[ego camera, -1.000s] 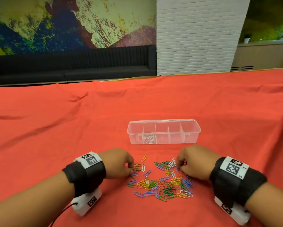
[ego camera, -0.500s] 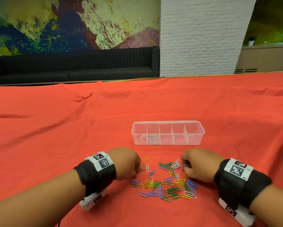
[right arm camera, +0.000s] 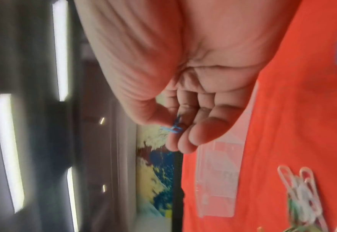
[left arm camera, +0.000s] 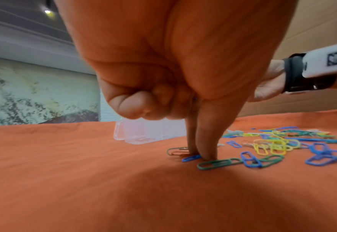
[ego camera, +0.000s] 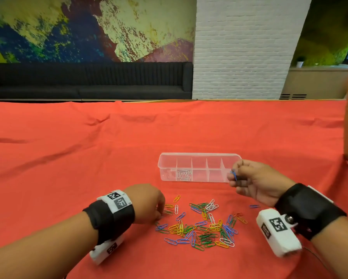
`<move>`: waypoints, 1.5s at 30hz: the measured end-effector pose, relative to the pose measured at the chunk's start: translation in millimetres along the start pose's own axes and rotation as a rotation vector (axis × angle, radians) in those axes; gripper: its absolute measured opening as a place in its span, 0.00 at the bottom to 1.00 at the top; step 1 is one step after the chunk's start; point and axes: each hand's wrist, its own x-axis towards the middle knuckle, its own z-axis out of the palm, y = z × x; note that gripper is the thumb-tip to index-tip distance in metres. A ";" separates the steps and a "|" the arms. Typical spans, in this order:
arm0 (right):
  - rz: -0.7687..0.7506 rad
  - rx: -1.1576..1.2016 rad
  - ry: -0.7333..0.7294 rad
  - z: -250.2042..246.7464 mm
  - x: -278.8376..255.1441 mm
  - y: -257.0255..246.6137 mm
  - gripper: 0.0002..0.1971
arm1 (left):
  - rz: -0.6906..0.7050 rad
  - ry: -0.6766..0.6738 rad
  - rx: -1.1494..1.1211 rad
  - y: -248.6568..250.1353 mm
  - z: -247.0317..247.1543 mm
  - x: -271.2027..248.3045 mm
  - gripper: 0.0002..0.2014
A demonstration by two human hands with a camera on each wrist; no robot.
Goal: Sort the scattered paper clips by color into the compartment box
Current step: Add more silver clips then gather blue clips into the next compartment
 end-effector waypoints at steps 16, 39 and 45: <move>0.225 0.201 0.069 -36.1 -5.0 18.6 0.09 | -0.152 -0.080 -0.806 -27.3 -0.2 6.7 0.08; 0.040 -1.410 -0.067 -50.8 -1.5 28.4 0.06 | -0.368 -0.255 -1.390 -11.0 4.5 -1.8 0.06; 0.030 -1.447 -0.002 -56.2 2.8 29.6 0.07 | -0.018 -0.078 -0.326 3.3 6.2 -6.7 0.11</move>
